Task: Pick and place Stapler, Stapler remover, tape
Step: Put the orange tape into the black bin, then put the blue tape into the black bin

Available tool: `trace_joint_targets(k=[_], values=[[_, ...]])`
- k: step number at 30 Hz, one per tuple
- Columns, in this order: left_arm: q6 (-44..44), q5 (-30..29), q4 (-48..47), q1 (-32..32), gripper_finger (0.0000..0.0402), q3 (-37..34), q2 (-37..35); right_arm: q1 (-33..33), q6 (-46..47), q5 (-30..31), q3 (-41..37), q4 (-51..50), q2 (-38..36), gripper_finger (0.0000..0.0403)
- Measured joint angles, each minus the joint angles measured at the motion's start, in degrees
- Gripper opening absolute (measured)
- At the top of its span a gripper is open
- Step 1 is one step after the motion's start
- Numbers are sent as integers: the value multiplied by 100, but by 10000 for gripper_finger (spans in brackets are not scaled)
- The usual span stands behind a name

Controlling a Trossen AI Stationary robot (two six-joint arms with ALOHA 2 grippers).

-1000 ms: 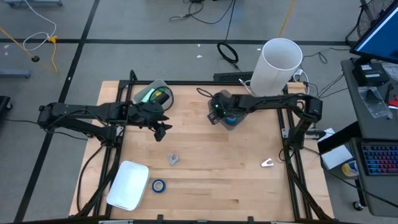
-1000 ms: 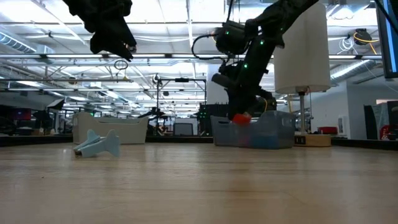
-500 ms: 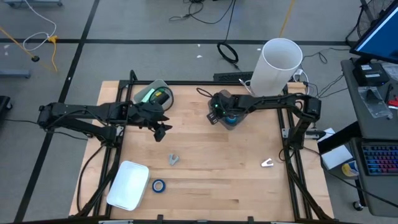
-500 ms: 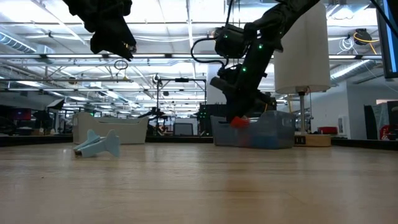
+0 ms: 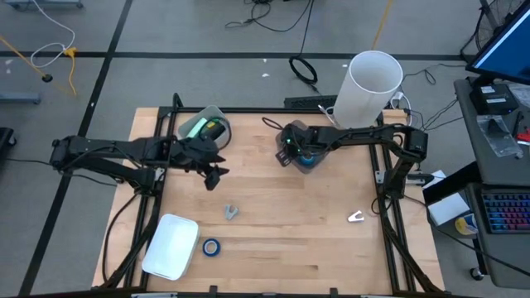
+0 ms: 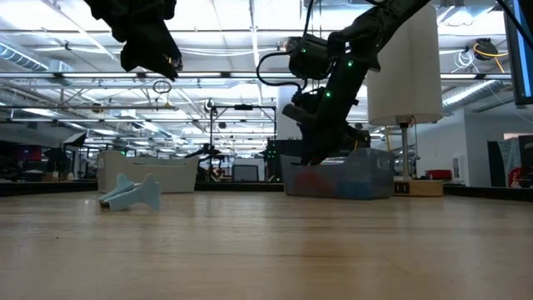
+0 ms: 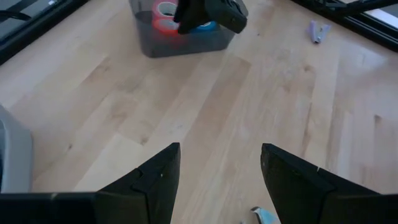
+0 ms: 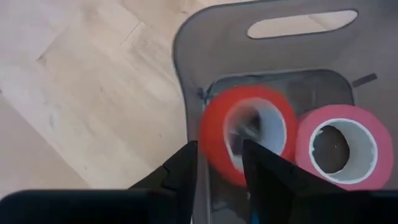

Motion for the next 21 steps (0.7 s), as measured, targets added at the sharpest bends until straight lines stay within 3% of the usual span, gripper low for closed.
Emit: trace_joint_targets(k=[12, 21], values=[[-513, -17, 2, -579, 223, 0, 0, 70, -222, -164, 8, 286, -332, 130], [-1428, -16, 10, -1787, 223, 2, 249, 724, -804, -95, -129, 307, -1709, 117]])
